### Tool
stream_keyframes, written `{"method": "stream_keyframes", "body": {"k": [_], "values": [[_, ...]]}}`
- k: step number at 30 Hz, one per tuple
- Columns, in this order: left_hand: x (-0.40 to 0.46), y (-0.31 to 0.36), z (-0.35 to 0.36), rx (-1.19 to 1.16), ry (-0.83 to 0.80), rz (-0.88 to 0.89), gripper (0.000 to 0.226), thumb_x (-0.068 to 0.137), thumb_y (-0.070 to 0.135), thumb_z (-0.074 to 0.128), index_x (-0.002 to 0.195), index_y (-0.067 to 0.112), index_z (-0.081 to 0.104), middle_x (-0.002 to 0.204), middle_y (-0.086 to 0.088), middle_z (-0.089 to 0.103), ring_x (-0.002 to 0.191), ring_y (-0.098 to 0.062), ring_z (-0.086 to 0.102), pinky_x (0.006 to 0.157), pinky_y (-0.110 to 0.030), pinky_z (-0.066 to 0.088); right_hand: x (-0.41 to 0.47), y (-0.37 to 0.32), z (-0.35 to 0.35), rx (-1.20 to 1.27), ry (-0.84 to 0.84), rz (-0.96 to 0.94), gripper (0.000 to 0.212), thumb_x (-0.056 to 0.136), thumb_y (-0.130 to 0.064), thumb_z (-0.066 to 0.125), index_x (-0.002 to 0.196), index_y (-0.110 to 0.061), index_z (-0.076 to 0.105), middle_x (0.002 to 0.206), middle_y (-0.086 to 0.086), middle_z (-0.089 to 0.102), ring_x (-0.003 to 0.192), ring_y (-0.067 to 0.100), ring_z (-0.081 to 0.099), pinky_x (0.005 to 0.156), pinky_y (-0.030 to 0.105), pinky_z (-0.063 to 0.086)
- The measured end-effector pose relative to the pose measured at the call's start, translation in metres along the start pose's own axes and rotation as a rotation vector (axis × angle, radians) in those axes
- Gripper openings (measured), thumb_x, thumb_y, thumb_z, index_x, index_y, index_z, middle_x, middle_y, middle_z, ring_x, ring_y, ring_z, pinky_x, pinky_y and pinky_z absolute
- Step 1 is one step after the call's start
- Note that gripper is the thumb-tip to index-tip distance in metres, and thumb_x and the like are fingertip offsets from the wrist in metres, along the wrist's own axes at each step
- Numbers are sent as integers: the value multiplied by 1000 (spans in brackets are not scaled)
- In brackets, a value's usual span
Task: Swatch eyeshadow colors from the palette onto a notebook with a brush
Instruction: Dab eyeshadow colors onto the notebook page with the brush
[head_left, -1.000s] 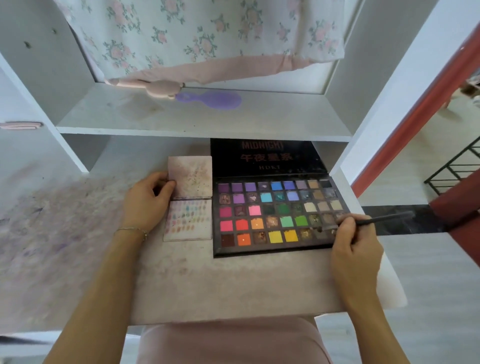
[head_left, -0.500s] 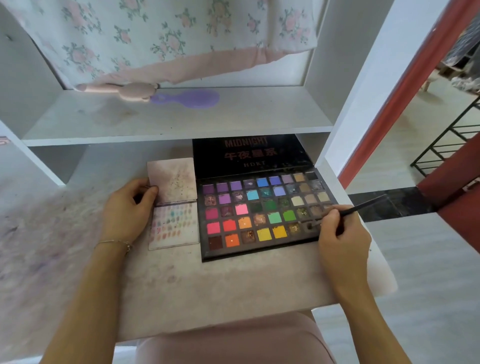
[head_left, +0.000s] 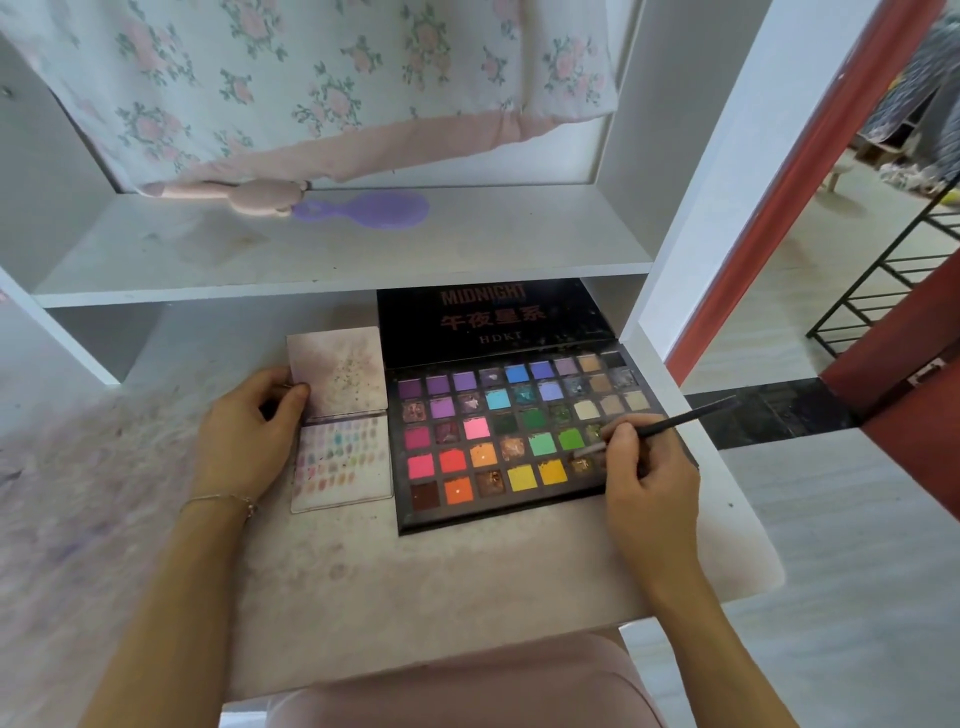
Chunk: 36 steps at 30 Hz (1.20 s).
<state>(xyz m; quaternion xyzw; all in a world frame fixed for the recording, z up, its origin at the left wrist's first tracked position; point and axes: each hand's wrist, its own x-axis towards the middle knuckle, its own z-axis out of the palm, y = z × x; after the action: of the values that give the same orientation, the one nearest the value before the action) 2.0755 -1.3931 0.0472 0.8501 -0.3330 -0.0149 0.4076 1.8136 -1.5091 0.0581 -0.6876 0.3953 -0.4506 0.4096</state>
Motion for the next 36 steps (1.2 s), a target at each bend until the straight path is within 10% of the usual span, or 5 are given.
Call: {"method": "stream_keyframes", "body": {"k": [10,15,36], "values": [[-2,2,-2,-43,-23,-52,19,90,19,54,104,11,63,89,0,63,82,-18,56,72,-27,40,-22,-35,73,170,-298,-48,15,85,-26,50,78,-38,55,74,0,60,61,20,58,53,33,51],[0,1,-1,-52,-7,-58,16,89,18,55,100,12,64,87,-1,64,79,-17,56,68,-24,37,-26,-36,96,74,-409,-145,18,85,-15,58,75,-28,53,71,-9,61,62,4,56,50,11,42],[1,-1,-1,-38,-21,-51,19,90,21,53,105,15,64,91,-1,67,82,-17,59,71,-26,43,-27,-27,103,-112,-492,-148,26,88,-19,55,74,-38,43,63,-15,53,65,5,53,54,15,42]]}}
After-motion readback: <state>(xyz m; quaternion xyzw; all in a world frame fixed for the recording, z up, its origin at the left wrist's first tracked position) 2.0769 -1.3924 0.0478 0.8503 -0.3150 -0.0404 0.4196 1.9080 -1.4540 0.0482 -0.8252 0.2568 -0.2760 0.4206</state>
